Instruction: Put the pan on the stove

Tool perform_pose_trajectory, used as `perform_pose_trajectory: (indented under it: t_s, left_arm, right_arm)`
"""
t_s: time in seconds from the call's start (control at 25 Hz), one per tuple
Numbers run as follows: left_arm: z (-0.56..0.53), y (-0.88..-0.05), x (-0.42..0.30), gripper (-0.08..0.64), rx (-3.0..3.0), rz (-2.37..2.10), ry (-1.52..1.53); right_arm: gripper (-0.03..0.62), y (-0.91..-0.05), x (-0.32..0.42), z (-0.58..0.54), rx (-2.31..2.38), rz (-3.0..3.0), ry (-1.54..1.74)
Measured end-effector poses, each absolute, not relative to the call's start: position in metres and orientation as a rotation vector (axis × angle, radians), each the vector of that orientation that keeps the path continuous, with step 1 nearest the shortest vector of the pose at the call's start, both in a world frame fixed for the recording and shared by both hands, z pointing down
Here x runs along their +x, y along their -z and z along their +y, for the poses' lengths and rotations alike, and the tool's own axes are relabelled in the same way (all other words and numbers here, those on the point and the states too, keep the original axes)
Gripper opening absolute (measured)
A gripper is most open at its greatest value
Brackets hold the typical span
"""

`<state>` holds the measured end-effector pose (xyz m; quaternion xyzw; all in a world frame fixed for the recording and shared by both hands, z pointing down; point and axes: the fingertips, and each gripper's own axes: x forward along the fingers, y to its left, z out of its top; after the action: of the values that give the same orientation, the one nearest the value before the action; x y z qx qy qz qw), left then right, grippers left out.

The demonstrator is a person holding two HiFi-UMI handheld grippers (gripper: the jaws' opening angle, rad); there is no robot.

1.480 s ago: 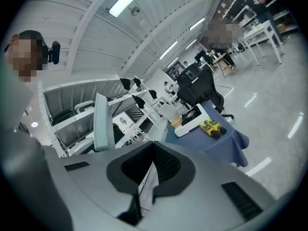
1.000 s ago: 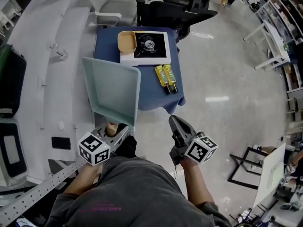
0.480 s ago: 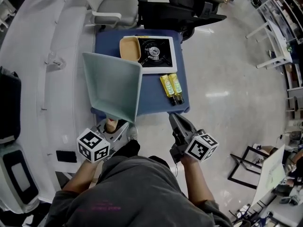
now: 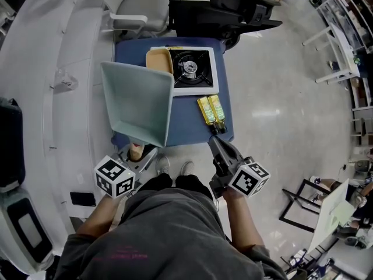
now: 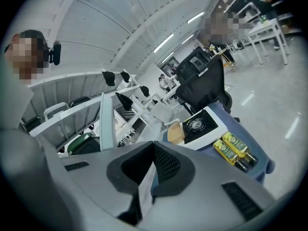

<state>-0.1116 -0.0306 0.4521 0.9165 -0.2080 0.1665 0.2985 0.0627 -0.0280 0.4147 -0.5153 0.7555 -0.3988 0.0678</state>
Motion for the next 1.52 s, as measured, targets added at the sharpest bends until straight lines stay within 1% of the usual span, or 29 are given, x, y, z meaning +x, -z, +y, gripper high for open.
perform_pose_trajectory:
  t_s: [0.2,0.64,1.16,1.52]
  left_arm:
    - [-0.05,-0.454,-0.1,0.032,2.416,-0.564,-0.459]
    - [-0.093,-0.473,-0.039,0.032,2.324,-0.634,-0.482]
    - [-0.156,-0.518,0.046,0.032,2.143,-0.719,-0.543]
    - [-0.192,-0.563,0.089,0.032,2.027,-0.733,-0.615]
  right_arm:
    - [0.003,-0.412,0.072,-0.047,-1.556,2.271,1.212]
    - [0.003,-0.431,0.115,-0.106,-1.455,2.339,1.281]
    - [0.003,-0.466,0.186,-0.178,-1.325,2.407,1.402]
    - [0.003,-0.494,0.208,-0.21,-1.238,2.442,1.498]
